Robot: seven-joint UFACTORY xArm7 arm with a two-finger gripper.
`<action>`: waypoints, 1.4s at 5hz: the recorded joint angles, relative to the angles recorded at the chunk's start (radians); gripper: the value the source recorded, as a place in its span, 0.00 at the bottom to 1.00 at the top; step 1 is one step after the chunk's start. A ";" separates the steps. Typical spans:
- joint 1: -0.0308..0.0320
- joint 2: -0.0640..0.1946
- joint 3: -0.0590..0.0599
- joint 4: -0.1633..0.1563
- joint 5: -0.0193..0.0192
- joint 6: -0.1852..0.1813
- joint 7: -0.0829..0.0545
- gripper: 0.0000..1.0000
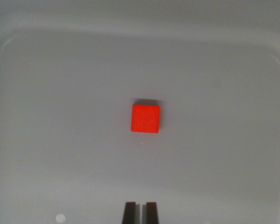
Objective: Reach red block
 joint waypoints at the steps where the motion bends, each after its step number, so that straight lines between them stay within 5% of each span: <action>1: 0.0000 0.000 0.000 0.000 0.0000 0.000 0.000 0.00; 7: -0.0009 0.014 -0.001 -0.013 0.0013 -0.025 -0.002 0.00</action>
